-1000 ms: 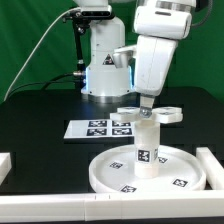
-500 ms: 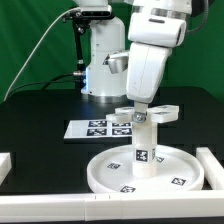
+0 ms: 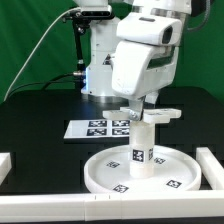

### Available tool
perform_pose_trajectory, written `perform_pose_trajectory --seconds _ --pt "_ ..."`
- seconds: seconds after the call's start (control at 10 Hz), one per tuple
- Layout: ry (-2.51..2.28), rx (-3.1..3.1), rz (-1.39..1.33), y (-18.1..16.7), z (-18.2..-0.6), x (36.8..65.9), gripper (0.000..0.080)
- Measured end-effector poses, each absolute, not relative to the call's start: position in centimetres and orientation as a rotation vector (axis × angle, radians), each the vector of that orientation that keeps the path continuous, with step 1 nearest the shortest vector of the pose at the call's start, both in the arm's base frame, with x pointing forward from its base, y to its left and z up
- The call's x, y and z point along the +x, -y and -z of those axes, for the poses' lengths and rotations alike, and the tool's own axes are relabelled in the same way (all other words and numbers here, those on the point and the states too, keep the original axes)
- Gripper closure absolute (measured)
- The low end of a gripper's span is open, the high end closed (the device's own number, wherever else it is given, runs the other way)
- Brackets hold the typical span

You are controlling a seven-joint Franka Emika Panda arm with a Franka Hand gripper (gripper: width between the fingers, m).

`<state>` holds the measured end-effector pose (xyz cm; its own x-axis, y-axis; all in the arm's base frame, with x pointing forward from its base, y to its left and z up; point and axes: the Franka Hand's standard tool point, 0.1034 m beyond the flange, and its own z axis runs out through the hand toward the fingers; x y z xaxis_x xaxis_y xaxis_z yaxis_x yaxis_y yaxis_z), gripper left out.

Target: Assemble round table

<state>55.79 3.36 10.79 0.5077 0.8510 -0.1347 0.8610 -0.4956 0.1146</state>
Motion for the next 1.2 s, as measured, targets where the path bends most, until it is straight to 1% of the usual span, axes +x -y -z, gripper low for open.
perform_pose_trajectory --seconds 0.4,0.6,1.0,1.2 --pt "-0.616 2.901 0.007 -4.4 -10.8 55.7 0.0353" --pt "-0.149 3.026 0.018 -4.6 -10.9 56.2 0.0353" --pt "0.259 3.033 0.0 -4.6 -10.8 56.2 0.0353" --pt "0.668 2.993 -0.025 -4.7 -10.8 56.3 0.0353"
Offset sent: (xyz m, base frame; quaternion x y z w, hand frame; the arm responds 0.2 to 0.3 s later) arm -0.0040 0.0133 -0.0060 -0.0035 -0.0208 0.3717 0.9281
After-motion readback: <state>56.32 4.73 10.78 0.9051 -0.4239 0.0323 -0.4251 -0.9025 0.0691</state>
